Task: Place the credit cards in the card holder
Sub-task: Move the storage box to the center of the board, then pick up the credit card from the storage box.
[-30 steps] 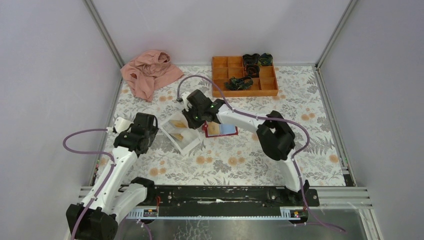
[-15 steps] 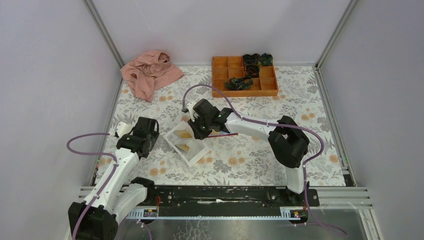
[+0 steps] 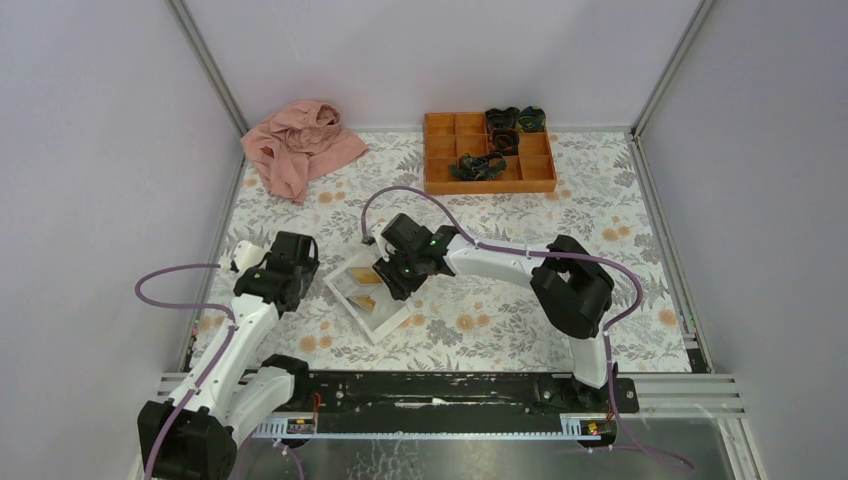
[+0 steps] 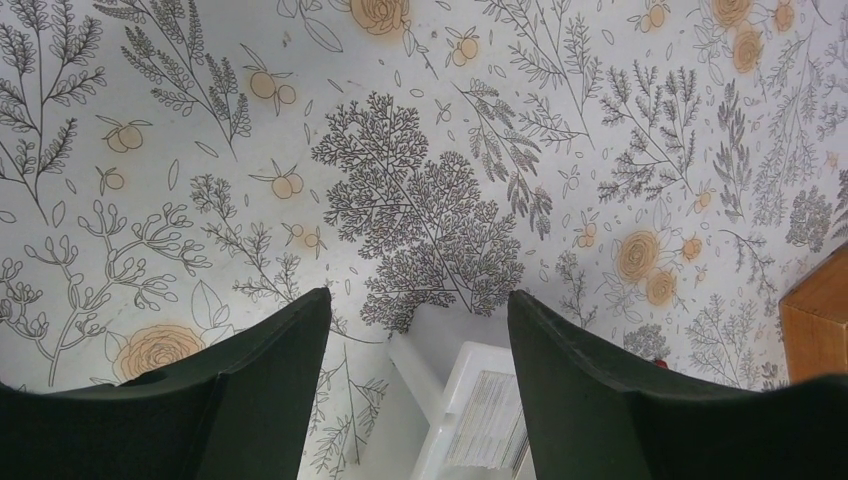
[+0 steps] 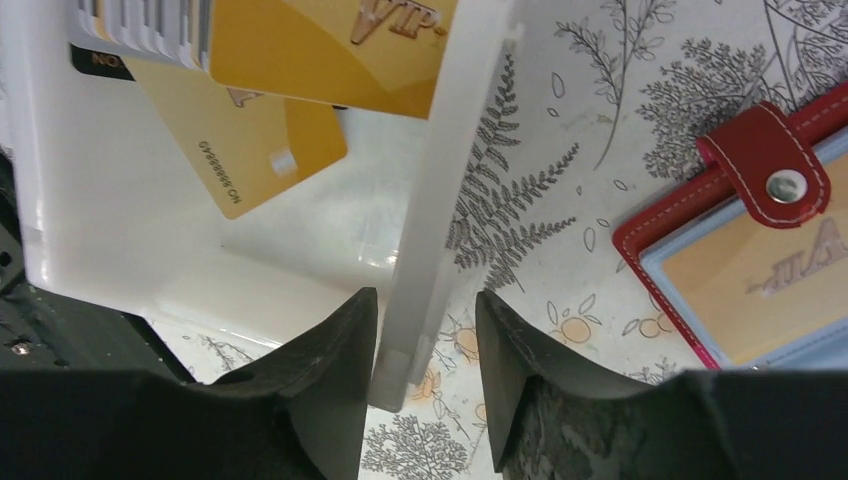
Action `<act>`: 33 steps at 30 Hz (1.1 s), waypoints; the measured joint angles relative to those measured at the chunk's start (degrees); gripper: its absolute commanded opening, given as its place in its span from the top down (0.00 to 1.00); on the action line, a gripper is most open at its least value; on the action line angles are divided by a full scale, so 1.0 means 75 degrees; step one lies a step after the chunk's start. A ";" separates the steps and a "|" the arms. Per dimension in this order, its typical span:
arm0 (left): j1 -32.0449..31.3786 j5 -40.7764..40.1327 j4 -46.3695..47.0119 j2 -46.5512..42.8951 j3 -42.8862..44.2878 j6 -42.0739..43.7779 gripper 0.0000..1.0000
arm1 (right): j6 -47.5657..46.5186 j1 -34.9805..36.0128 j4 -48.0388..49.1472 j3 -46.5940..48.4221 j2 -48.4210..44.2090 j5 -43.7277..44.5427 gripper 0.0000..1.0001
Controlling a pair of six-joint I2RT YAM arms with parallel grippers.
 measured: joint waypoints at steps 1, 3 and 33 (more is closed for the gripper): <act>0.0003 0.0003 0.0026 -0.0003 0.0000 0.0000 0.27 | -0.0017 0.0000 -0.0061 0.0009 0.0000 0.0064 0.50; 0.0006 0.0006 0.0079 -0.0003 0.0000 0.0006 0.27 | -0.0047 0.0000 -0.0154 0.0044 -0.0003 0.0201 0.49; 0.0344 0.0006 -0.0090 -0.1422 0.0029 0.0501 0.27 | -0.0280 0.0632 -0.1282 0.3392 0.1390 0.0466 0.47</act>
